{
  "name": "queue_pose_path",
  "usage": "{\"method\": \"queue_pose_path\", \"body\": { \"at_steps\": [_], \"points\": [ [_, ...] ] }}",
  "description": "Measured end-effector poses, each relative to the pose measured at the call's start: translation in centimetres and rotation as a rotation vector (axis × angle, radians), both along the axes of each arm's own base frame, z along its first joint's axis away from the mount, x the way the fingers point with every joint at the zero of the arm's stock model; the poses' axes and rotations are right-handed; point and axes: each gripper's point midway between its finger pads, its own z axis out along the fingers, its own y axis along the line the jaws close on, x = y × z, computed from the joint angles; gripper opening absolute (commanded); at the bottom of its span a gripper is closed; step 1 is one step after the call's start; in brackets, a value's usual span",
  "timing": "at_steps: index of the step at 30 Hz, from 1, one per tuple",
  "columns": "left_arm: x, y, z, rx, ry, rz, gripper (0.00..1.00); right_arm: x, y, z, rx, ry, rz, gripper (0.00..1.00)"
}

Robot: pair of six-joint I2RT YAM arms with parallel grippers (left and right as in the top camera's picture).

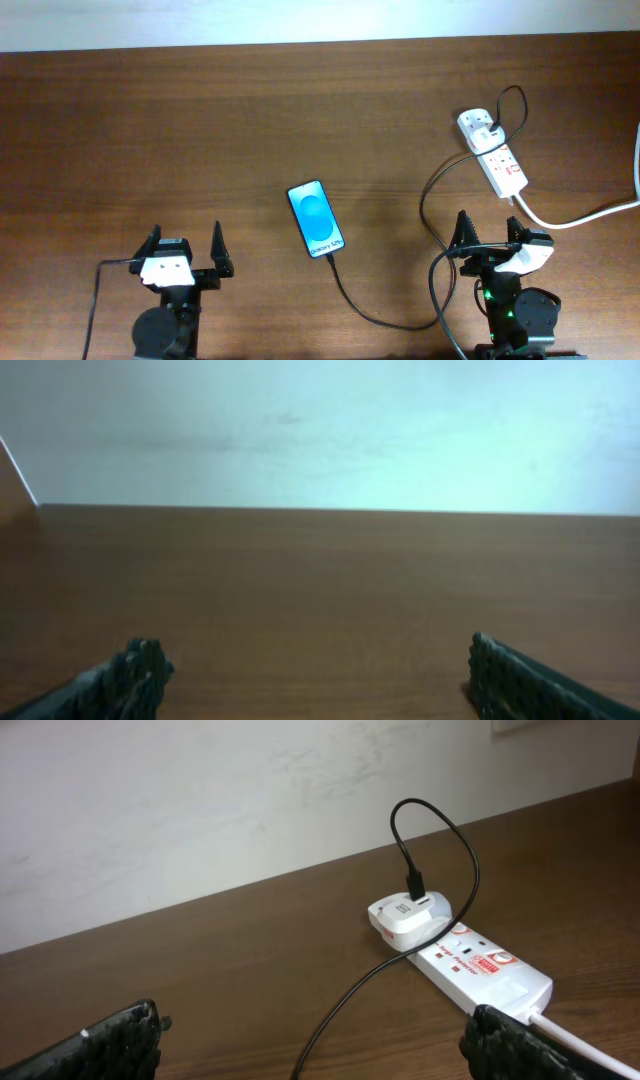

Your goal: Plug charger to phone and switch on socket

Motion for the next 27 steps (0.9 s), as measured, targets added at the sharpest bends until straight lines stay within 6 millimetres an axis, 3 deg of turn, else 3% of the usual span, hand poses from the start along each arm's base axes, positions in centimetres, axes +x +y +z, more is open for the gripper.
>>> {"method": "queue_pose_path", "body": {
  "at_steps": [6,11,23,27],
  "points": [
    [0.6,0.7,-3.2,0.017,-0.008,0.025,0.99,0.0,0.0,0.0,-0.001,0.000,0.000,0.98],
    [0.6,-0.6,-3.2,0.088,-0.010,-0.056,0.99,0.0,0.0,0.0,0.000,0.000,0.000,0.98],
    [0.6,-0.8,-3.2,0.098,-0.011,-0.072,0.99,0.0,-0.3,0.0,-0.007,0.000,-0.015,0.98],
    [0.6,-0.8,-3.2,0.098,-0.011,-0.073,0.99,0.0,-0.3,0.0,-0.177,0.007,-0.007,0.98]
  ]
}}
